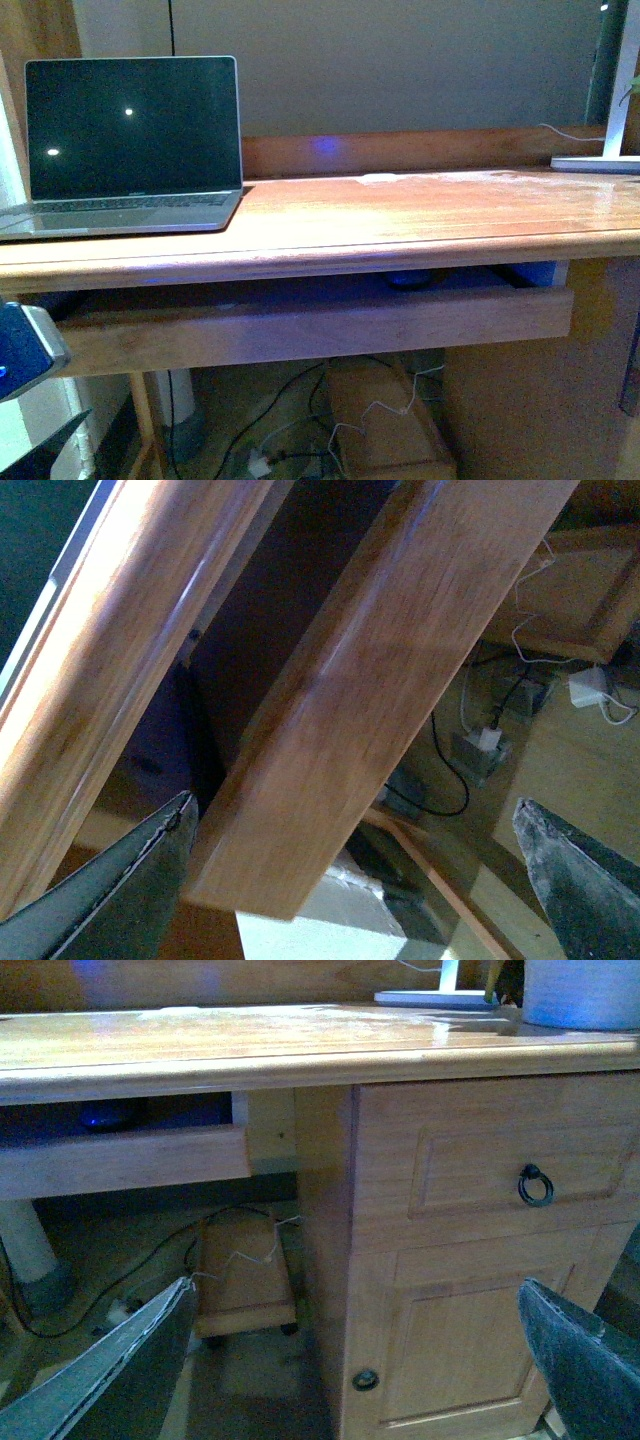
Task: Place mouse
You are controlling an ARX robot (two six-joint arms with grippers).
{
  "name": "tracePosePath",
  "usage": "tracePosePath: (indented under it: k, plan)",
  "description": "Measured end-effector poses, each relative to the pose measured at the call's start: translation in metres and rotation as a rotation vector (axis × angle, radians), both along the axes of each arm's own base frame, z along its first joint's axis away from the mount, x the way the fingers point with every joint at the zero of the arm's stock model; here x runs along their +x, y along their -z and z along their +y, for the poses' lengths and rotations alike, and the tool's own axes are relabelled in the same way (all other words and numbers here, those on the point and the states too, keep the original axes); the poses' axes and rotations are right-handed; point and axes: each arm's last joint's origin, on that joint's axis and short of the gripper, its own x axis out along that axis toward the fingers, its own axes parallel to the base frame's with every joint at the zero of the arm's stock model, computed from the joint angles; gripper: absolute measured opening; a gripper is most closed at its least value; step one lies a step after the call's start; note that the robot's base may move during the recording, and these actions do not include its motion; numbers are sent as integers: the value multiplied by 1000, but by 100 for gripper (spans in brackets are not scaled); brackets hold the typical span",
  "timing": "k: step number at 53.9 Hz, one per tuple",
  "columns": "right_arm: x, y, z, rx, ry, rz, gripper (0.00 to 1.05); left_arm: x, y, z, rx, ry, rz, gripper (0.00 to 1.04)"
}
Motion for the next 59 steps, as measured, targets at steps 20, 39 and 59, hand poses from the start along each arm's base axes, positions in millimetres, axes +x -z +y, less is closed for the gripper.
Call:
tracePosePath:
  k: [20, 39, 59]
  plan:
    - [0, 0, 0, 0, 0, 0, 97, 51, 11, 2, 122, -12, 24, 97]
    - [0, 0, 0, 0, 0, 0, 97, 49, 16, 8, 162, -8, 225, 97]
    - [0, 0, 0, 0, 0, 0, 97, -35, -8, -9, -263, 109, 489, 97]
